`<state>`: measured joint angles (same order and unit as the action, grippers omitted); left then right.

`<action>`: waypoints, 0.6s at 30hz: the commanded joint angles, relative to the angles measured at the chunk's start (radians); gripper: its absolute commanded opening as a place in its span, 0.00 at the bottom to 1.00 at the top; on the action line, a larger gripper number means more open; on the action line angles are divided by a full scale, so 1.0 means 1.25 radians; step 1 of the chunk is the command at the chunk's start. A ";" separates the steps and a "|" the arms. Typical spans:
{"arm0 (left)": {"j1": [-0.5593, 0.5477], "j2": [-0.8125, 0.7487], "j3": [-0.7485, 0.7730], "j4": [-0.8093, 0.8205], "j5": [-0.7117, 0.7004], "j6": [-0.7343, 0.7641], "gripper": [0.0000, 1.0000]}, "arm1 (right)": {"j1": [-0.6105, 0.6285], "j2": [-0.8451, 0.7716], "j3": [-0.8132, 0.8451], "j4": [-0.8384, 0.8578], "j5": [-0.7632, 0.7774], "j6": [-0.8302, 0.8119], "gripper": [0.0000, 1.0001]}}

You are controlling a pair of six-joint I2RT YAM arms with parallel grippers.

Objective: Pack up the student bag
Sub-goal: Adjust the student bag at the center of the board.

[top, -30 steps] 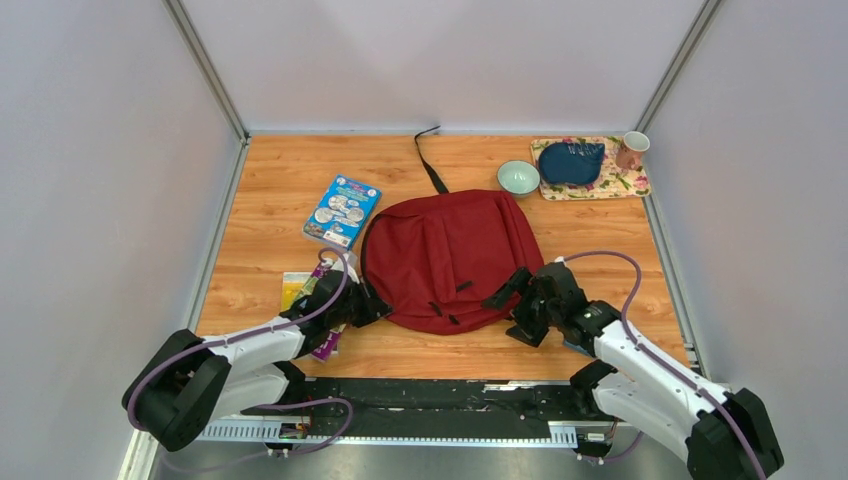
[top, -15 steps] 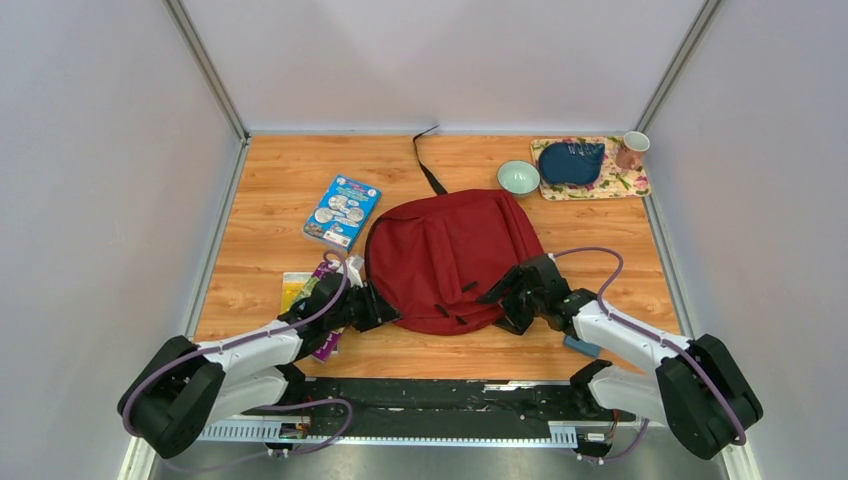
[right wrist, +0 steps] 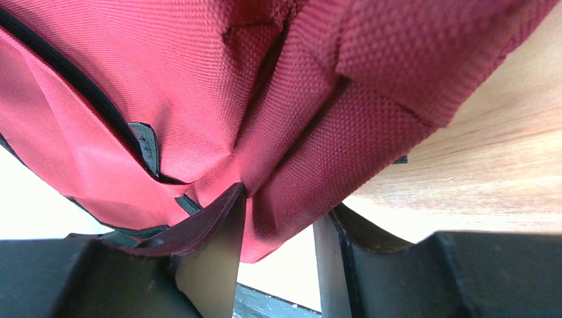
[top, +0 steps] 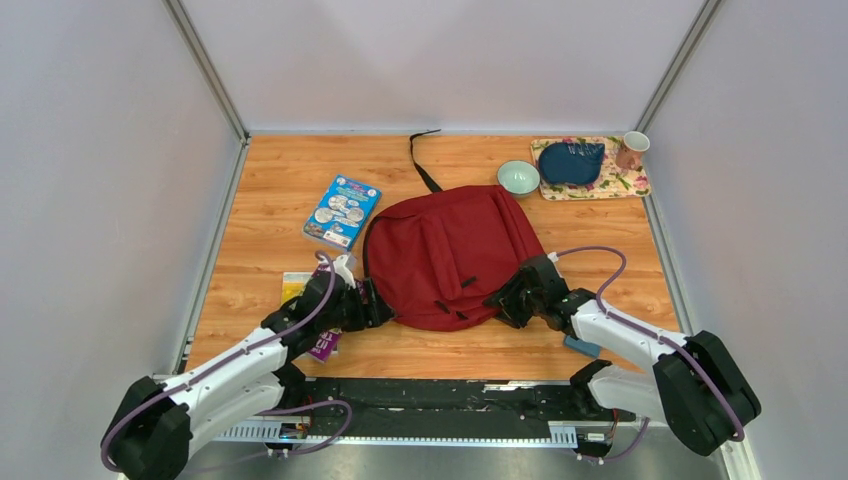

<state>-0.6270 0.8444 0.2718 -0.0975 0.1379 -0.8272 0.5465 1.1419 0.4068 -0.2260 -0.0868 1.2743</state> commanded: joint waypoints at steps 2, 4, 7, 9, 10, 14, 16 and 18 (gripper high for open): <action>-0.003 -0.036 -0.038 -0.112 -0.091 0.013 0.80 | 0.000 -0.008 0.021 0.025 0.035 -0.019 0.44; -0.002 -0.039 -0.038 -0.142 -0.132 0.031 0.80 | -0.003 -0.012 0.025 0.015 0.035 -0.028 0.44; -0.002 -0.022 -0.017 -0.178 -0.198 0.071 0.80 | -0.003 -0.020 0.028 0.009 0.033 -0.032 0.45; -0.002 0.015 0.014 -0.213 -0.239 0.098 0.81 | -0.002 -0.023 0.026 0.007 0.031 -0.032 0.45; 0.000 0.029 0.029 -0.225 -0.277 0.123 0.82 | -0.003 -0.026 0.027 0.005 0.031 -0.032 0.45; 0.018 0.090 0.068 -0.247 -0.318 0.162 0.84 | -0.002 -0.037 0.027 -0.001 0.030 -0.034 0.45; 0.030 0.094 0.064 -0.235 -0.309 0.176 0.85 | -0.002 -0.045 0.026 -0.003 0.031 -0.035 0.45; 0.045 0.091 0.060 -0.225 -0.308 0.183 0.85 | -0.003 -0.050 0.023 -0.007 0.033 -0.034 0.45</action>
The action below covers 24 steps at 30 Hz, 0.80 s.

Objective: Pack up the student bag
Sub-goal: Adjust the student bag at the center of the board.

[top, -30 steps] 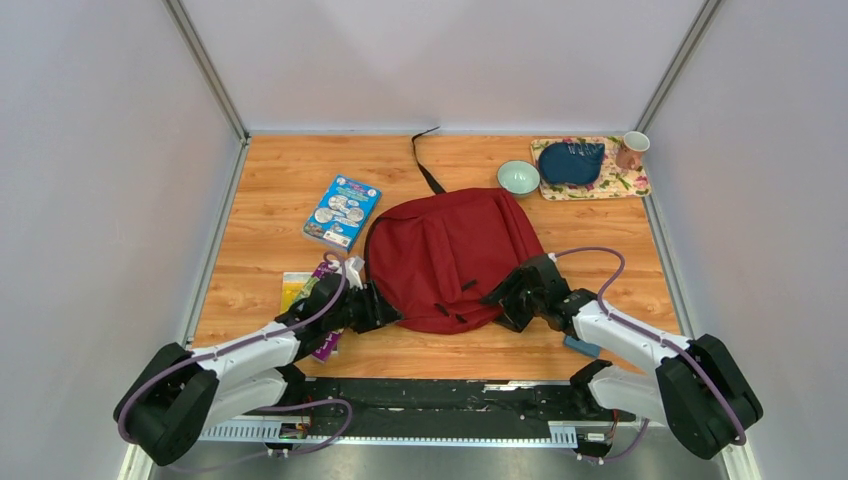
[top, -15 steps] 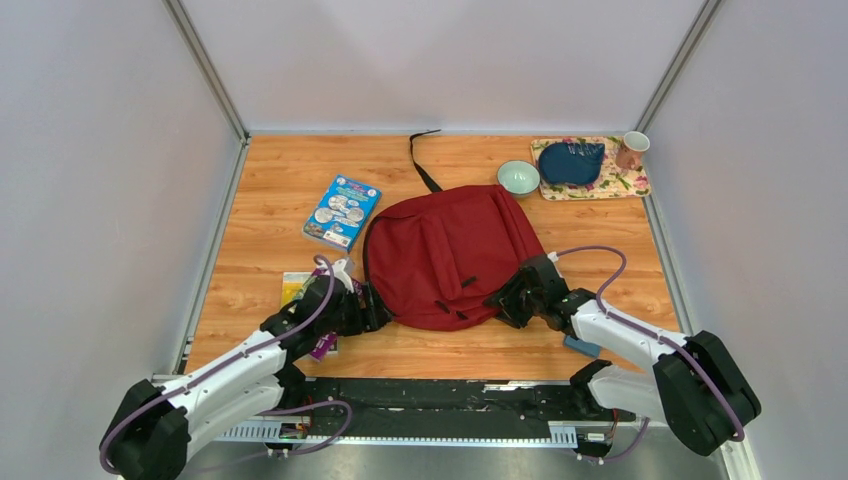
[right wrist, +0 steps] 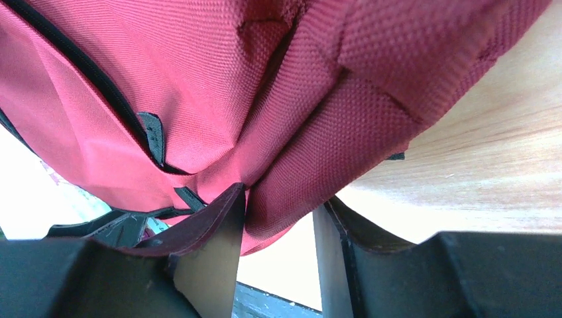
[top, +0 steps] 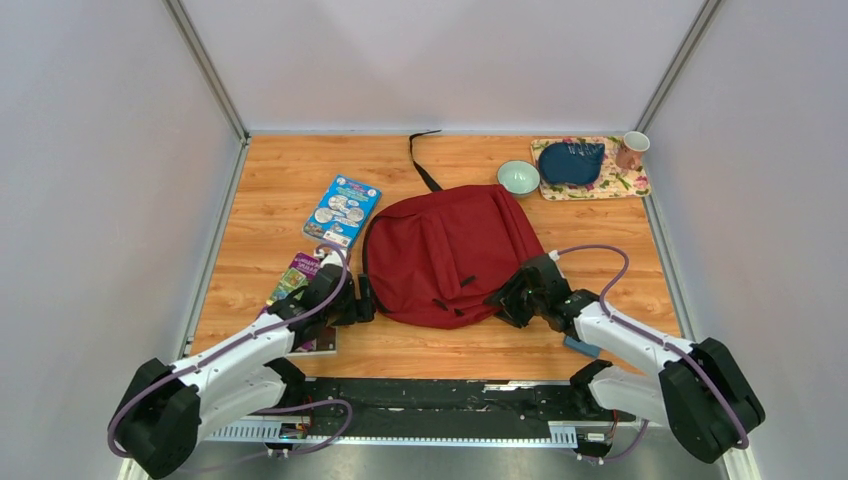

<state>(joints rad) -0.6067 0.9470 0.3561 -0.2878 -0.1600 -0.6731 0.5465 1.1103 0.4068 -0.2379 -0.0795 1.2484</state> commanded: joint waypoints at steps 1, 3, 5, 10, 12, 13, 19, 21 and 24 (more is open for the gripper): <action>0.034 0.006 -0.009 -0.070 -0.068 0.067 0.86 | -0.002 -0.026 0.023 0.003 0.027 -0.014 0.45; 0.044 0.003 -0.009 -0.074 -0.076 0.075 0.86 | -0.002 -0.028 0.022 -0.001 0.027 -0.015 0.45; 0.050 0.002 -0.010 -0.079 -0.079 0.086 0.87 | -0.002 -0.028 0.022 0.000 0.024 -0.016 0.45; 0.064 0.004 0.007 -0.113 -0.122 0.116 0.88 | -0.003 -0.030 0.023 -0.001 0.023 -0.021 0.45; 0.066 -0.010 0.019 -0.116 -0.109 0.127 0.89 | -0.003 -0.033 0.021 -0.002 0.027 -0.021 0.45; 0.066 -0.035 0.039 -0.117 -0.097 0.131 0.89 | -0.002 -0.033 0.021 -0.002 0.026 -0.022 0.45; 0.066 -0.150 0.141 -0.156 -0.033 0.065 0.89 | -0.003 -0.035 0.011 0.004 0.030 -0.038 0.45; 0.066 -0.168 0.152 -0.123 0.033 0.043 0.89 | -0.003 -0.039 0.005 0.017 0.018 -0.062 0.45; 0.064 -0.156 0.164 -0.061 0.143 -0.011 0.90 | -0.002 -0.062 -0.020 0.058 0.007 -0.088 0.45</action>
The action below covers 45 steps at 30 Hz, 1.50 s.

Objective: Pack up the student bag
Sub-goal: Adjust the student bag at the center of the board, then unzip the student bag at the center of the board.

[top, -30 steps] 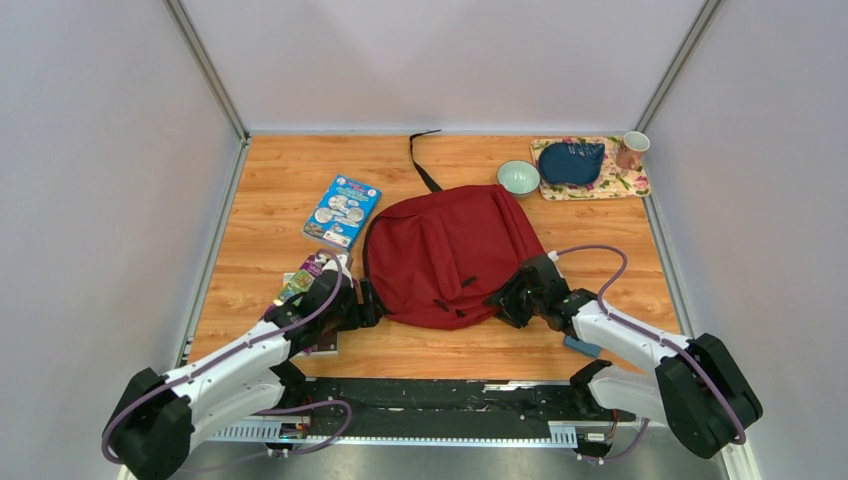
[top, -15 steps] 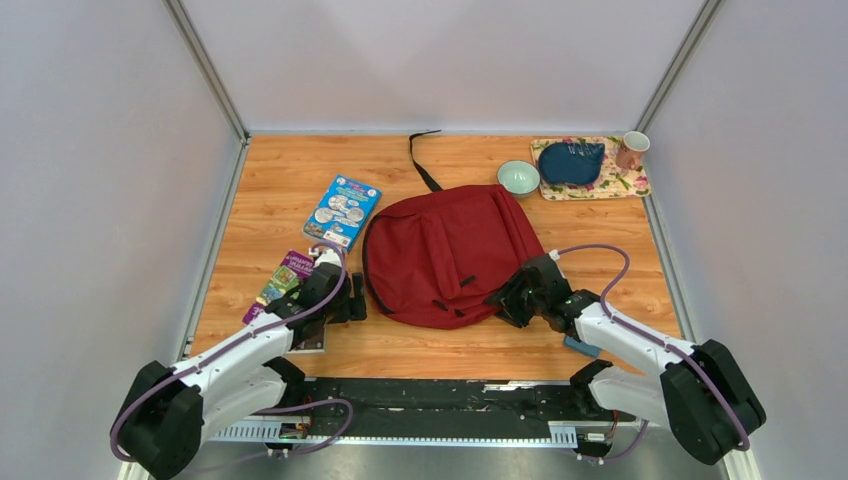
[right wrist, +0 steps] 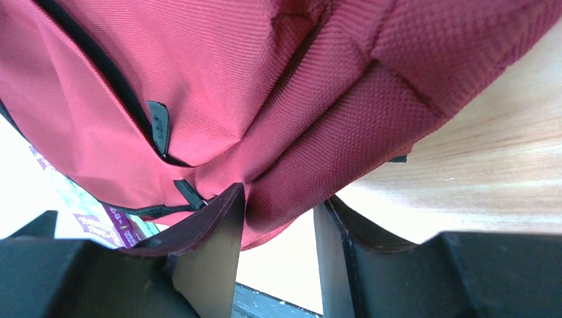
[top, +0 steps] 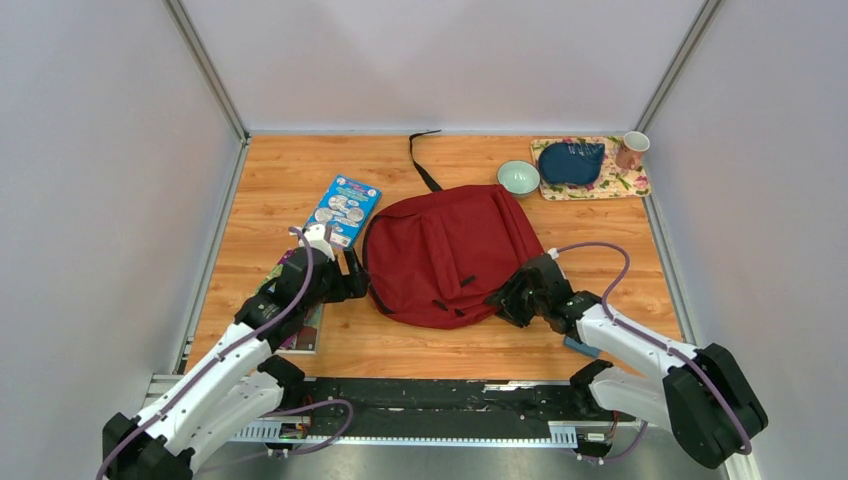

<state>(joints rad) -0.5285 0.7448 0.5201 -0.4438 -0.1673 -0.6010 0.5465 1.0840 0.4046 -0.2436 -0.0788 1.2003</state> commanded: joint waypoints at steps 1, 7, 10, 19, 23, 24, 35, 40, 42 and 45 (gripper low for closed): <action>-0.002 0.035 0.038 0.082 0.176 -0.093 0.89 | 0.000 -0.049 -0.038 0.067 0.007 -0.053 0.45; -0.119 0.168 0.044 0.214 0.217 -0.162 0.89 | 0.001 -0.112 -0.111 0.116 0.016 -0.056 0.41; -0.170 0.238 0.050 0.280 0.231 -0.189 0.87 | 0.002 -0.117 -0.135 0.127 0.016 -0.058 0.37; -0.223 0.383 0.067 0.421 0.277 -0.265 0.84 | 0.005 -0.082 -0.178 0.173 0.007 -0.069 0.37; -0.234 0.415 0.071 0.445 0.280 -0.301 0.81 | 0.005 -0.072 -0.178 0.184 0.004 -0.073 0.37; -0.234 0.424 0.067 0.456 0.291 -0.323 0.79 | 0.005 -0.070 -0.176 0.186 0.003 -0.074 0.37; -0.263 0.511 0.029 0.549 0.306 -0.403 0.64 | 0.007 -0.062 -0.178 0.189 -0.006 -0.078 0.36; -0.278 0.549 0.042 0.550 0.281 -0.411 0.61 | 0.006 -0.065 -0.176 0.188 -0.007 -0.079 0.36; -0.282 0.563 0.046 0.548 0.275 -0.414 0.61 | 0.007 -0.066 -0.175 0.185 -0.009 -0.082 0.36; -0.291 0.586 0.058 0.533 0.247 -0.410 0.60 | 0.007 -0.071 -0.175 0.180 -0.012 -0.085 0.36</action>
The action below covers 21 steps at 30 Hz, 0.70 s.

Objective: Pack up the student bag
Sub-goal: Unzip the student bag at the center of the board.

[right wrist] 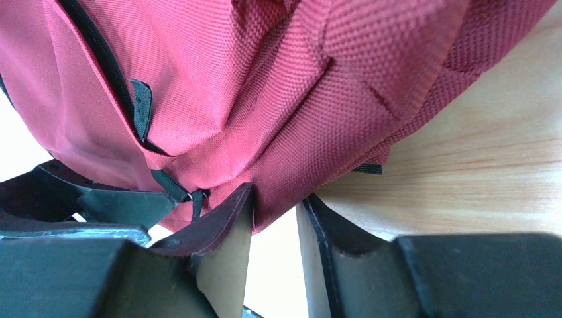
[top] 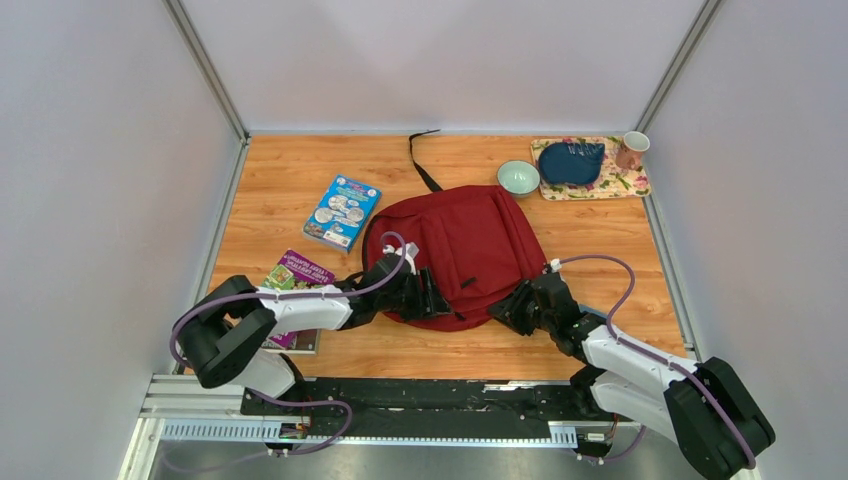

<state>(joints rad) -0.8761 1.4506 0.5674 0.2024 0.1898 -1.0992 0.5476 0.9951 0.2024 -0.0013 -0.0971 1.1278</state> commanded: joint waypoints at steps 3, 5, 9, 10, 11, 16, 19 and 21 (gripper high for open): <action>-0.022 0.034 0.036 0.000 -0.084 0.004 0.61 | 0.007 -0.011 -0.013 -0.020 0.005 -0.030 0.36; -0.026 0.043 0.045 -0.013 -0.112 0.008 0.61 | 0.007 -0.016 -0.013 -0.027 0.008 -0.032 0.36; -0.027 0.070 0.042 0.015 -0.131 -0.009 0.61 | 0.006 -0.023 -0.016 -0.035 0.008 -0.042 0.36; -0.027 0.074 0.041 0.031 -0.132 -0.014 0.61 | 0.007 -0.024 -0.017 -0.036 0.007 -0.042 0.36; -0.027 0.077 0.041 0.034 -0.137 -0.019 0.61 | 0.006 -0.025 -0.018 -0.039 0.006 -0.042 0.36; -0.028 0.070 0.052 0.030 -0.140 -0.023 0.61 | 0.007 -0.045 -0.026 -0.046 0.009 -0.041 0.36; -0.027 0.066 0.048 0.037 -0.148 -0.029 0.36 | 0.006 -0.054 -0.028 -0.050 0.014 -0.041 0.36; -0.028 0.065 0.052 0.042 -0.143 -0.030 0.36 | 0.006 -0.057 -0.029 -0.053 0.013 -0.042 0.36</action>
<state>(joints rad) -0.9085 1.5356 0.5995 0.2131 0.0422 -1.1278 0.5495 0.9394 0.1810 -0.0193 -0.0956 1.1030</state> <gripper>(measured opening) 0.366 0.361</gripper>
